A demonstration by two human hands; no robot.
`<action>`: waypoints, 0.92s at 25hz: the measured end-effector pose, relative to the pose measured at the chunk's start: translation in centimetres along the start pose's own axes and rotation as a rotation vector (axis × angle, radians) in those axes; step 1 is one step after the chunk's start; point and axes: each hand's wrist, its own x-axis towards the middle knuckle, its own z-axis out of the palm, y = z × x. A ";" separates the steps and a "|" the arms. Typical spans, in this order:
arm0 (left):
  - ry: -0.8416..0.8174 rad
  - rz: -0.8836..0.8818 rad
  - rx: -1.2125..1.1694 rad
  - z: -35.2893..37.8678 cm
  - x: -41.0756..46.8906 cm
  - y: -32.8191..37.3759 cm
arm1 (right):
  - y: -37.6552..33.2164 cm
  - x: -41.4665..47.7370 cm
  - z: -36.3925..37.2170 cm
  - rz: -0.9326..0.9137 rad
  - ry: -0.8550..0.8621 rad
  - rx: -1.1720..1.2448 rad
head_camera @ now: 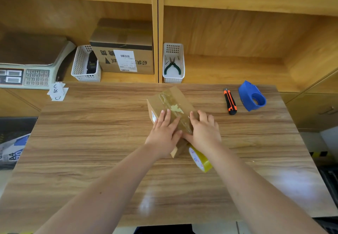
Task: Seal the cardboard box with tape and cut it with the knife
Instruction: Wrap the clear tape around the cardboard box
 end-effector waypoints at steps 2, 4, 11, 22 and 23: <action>-0.014 -0.010 0.115 0.8 0.1 -0.1 | -0.1 0.0 0.2 0.003 -0.002 0.000; -0.016 0.026 0.242 0.6 0.8 -0.5 | 0.3 0.1 0.3 -0.020 0.005 0.042; -0.128 0.139 0.373 -2.6 3.3 -2.5 | 3.0 2.0 0.0 -0.228 -0.223 0.294; -0.167 0.023 0.601 -5.9 7.4 -2.5 | -0.3 1.7 1.0 -0.071 -0.210 0.334; -0.149 0.014 0.602 -5.7 7.4 -2.1 | -0.7 1.7 1.1 -0.051 -0.205 0.344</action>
